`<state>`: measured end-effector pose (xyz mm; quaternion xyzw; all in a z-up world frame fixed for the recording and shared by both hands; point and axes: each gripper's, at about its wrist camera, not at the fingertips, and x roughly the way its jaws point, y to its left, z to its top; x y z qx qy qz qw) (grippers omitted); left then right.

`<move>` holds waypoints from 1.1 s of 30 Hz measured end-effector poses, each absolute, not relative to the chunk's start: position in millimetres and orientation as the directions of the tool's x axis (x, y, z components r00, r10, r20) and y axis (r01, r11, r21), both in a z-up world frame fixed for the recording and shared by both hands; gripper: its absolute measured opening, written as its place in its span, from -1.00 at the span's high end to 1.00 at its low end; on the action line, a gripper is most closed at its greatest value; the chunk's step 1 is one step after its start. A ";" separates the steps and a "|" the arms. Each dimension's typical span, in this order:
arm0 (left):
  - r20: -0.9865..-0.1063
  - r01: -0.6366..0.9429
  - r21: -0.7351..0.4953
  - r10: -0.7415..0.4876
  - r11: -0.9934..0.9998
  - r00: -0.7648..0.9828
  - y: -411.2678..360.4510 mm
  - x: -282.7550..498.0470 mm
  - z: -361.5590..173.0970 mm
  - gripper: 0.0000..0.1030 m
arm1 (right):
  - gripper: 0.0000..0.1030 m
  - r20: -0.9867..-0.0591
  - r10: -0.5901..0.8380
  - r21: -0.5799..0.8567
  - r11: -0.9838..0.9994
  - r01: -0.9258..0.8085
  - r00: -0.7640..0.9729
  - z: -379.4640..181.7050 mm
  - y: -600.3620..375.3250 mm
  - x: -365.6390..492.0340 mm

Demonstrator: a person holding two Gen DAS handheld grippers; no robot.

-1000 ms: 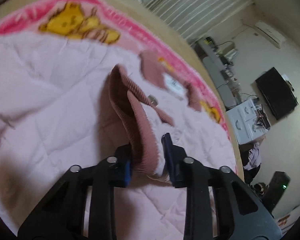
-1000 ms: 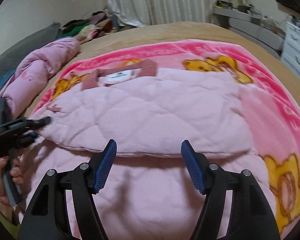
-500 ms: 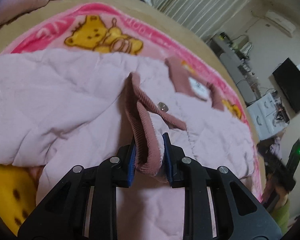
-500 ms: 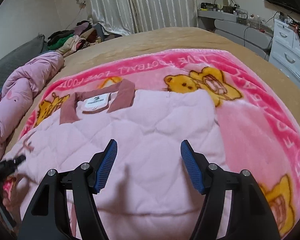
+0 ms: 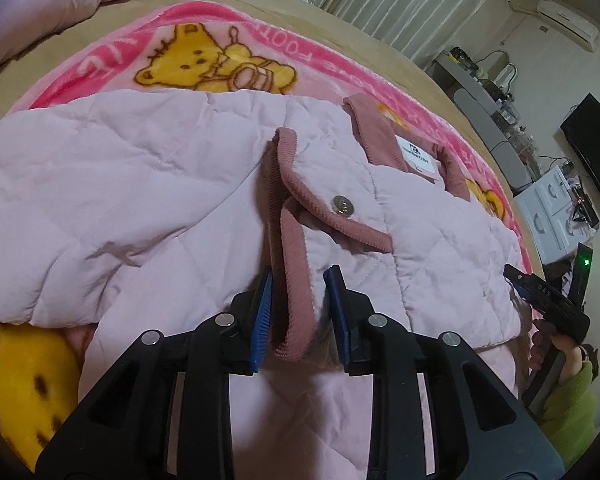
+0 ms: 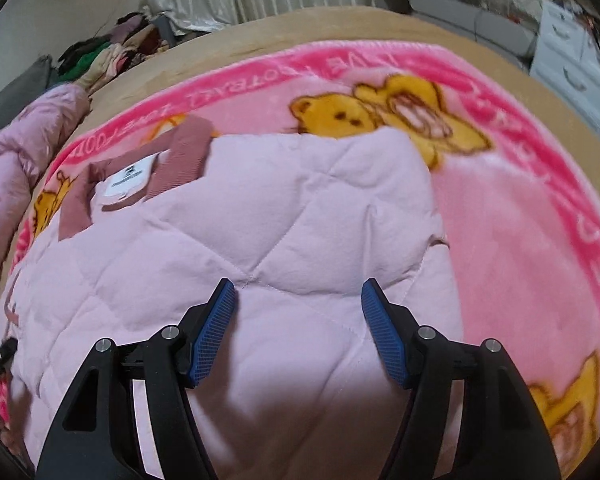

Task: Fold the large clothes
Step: 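Lay the sleeve cuff on the jacket front and open the right tool, then move the left tool to the other sleeve lying on the blanket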

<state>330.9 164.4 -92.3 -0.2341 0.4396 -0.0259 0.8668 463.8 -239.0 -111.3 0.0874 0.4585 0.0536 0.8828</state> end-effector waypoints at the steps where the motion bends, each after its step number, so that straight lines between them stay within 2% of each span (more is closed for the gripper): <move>1: -0.751 -0.162 -0.426 -0.247 0.890 0.613 164.2 330.5 -91.9 0.58 | -0.26 -0.799 0.180 0.213 0.977 -0.010 0.574 -113.1 -240.2 463.5; 9: -0.769 -0.168 -0.389 -0.219 0.906 0.601 160.2 330.7 -90.8 0.52 | -0.28 -0.793 0.143 0.166 0.986 -0.016 0.592 -110.3 -235.0 458.5; 11: -0.773 -0.165 -0.361 -0.196 0.918 0.603 157.8 329.1 -85.1 0.49 | -0.48 -0.778 0.161 0.187 0.982 -0.022 0.607 -104.1 -235.9 450.9; 13: -0.774 -0.153 -0.347 -0.190 0.925 0.605 155.7 328.2 -80.6 0.45 | -0.60 -0.765 0.167 0.197 0.980 -0.021 0.622 -98.1 -236.9 442.1; 15: -0.772 -0.144 -0.342 -0.190 0.929 0.607 154.1 326.0 -75.8 0.28 | -0.80 -0.755 0.161 0.191 0.981 -0.021 0.636 -92.2 -236.7 435.4; 18: -0.766 -0.134 -0.338 -0.190 0.931 0.615 150.3 323.0 -67.7 -0.04 | -0.85 -0.734 0.178 0.198 0.979 -0.043 0.655 -82.6 -234.8 422.9; 20: -0.760 -0.134 -0.323 -0.172 0.937 0.627 148.8 318.9 -59.7 -0.39 | -0.86 -0.729 0.180 0.190 0.980 -0.058 0.661 -77.8 -232.0 415.6; 24: -0.759 -0.153 -0.298 -0.136 0.942 0.637 149.8 313.0 -48.0 -0.81 | -0.90 -0.712 0.178 0.175 0.982 -0.074 0.680 -68.6 -225.7 400.7; 33: -0.770 -0.205 -0.269 -0.082 0.941 0.633 162.3 300.2 -39.5 -0.82 | -0.92 -0.675 0.222 0.180 0.974 -0.136 0.704 -46.5 -199.6 372.1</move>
